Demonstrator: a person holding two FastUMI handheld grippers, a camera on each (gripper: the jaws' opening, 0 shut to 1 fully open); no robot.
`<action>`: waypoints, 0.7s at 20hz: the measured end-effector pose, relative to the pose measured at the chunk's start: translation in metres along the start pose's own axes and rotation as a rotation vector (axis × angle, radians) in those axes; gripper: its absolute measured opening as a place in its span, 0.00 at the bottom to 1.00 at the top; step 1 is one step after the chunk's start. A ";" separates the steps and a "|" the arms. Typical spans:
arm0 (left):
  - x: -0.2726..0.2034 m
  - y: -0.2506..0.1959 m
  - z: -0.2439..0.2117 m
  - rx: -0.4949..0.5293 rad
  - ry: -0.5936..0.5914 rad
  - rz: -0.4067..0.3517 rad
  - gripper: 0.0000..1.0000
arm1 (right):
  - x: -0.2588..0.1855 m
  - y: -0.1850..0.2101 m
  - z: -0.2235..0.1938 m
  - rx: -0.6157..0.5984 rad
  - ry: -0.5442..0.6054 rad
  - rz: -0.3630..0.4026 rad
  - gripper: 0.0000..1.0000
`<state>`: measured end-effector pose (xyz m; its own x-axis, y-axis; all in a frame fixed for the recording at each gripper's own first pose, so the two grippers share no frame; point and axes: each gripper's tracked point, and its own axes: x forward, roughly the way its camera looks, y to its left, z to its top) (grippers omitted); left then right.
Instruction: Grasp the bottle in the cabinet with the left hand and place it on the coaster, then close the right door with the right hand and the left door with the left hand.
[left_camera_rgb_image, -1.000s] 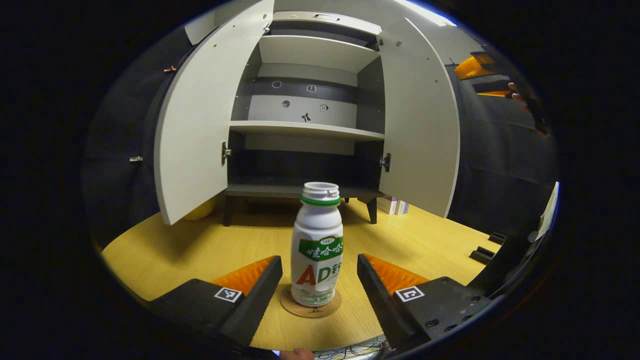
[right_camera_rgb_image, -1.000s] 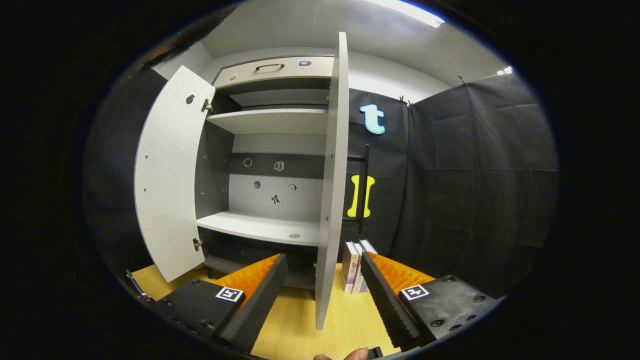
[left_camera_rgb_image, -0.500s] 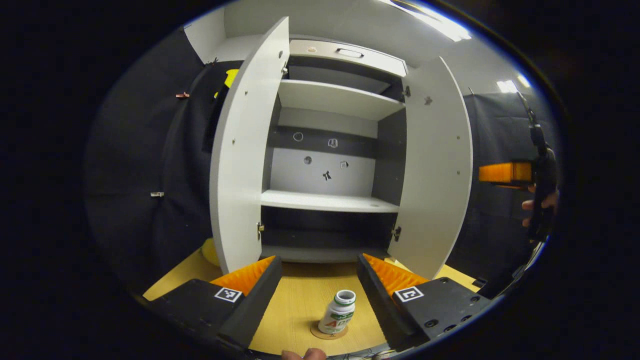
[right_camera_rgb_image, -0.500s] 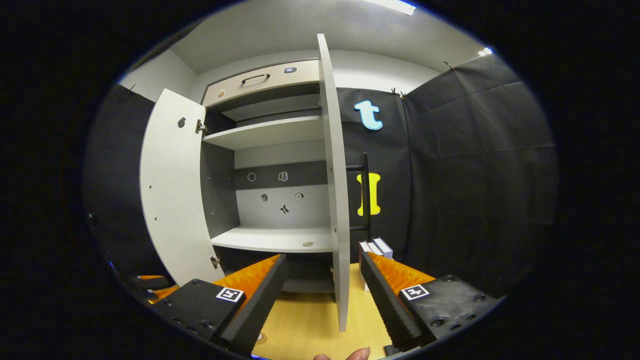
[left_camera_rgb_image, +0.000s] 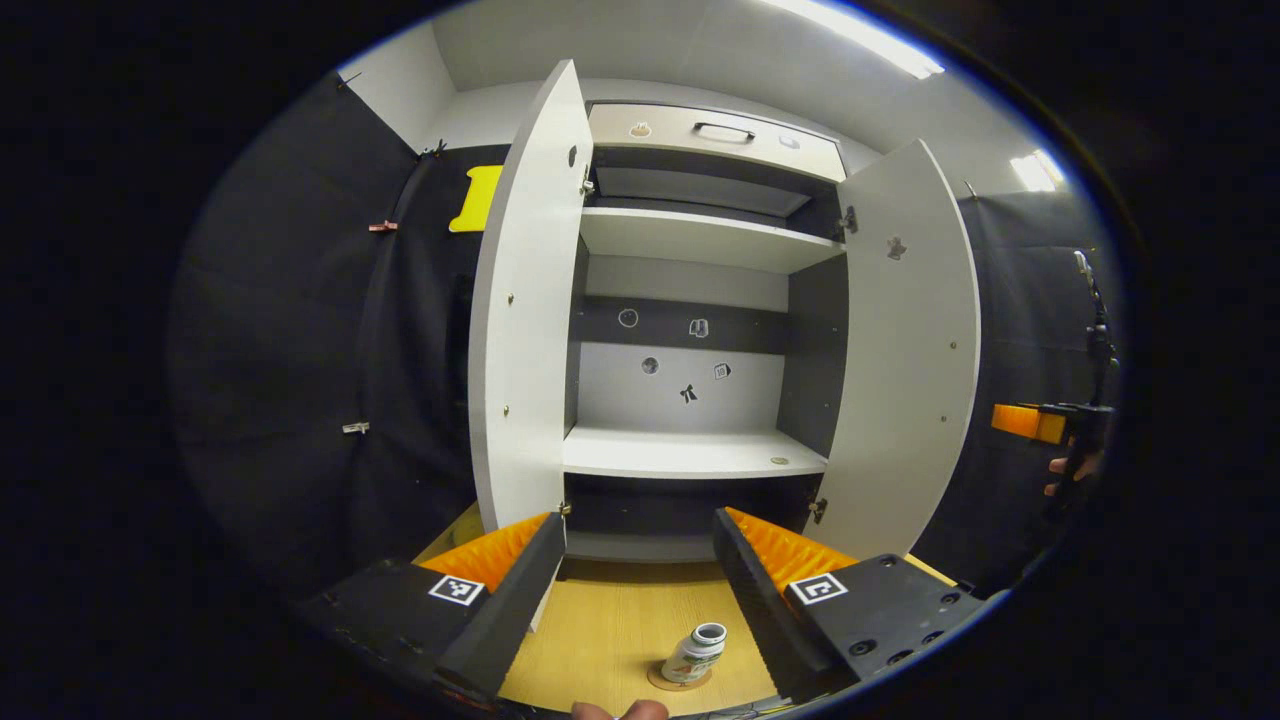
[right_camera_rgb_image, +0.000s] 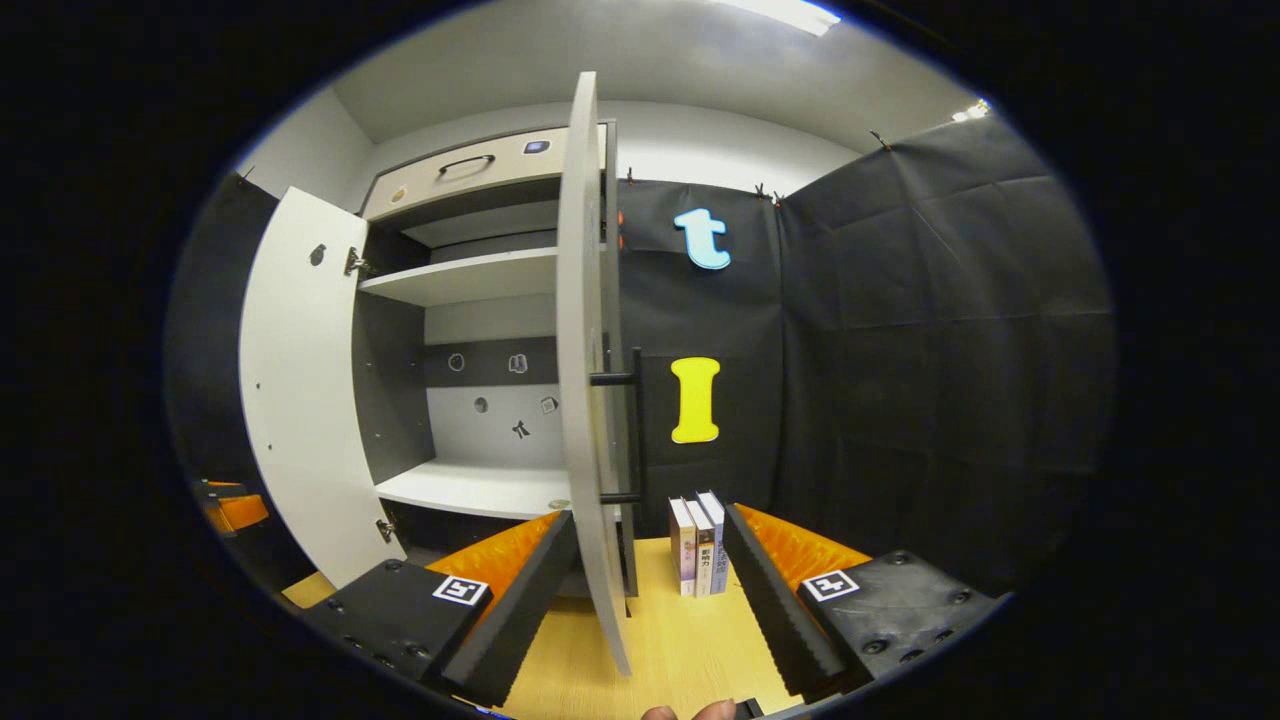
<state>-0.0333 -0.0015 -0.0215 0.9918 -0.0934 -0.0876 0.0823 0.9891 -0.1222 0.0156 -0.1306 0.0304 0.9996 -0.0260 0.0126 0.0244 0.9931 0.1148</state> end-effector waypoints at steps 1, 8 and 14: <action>0.000 -0.001 0.001 -0.007 0.003 0.008 0.95 | 0.008 -0.008 0.001 -0.008 -0.004 -0.012 0.98; 0.005 0.001 0.010 0.010 -0.001 0.102 0.95 | 0.061 -0.030 0.015 0.000 -0.032 -0.011 0.98; -0.001 0.018 0.006 0.019 0.009 0.177 0.95 | 0.061 -0.016 0.009 0.026 -0.025 0.032 0.98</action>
<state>-0.0322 0.0166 -0.0178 0.9900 0.0814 -0.1152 -0.0914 0.9922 -0.0851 0.0759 -0.1490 0.0387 0.9991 0.0028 0.0413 -0.0086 0.9902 0.1395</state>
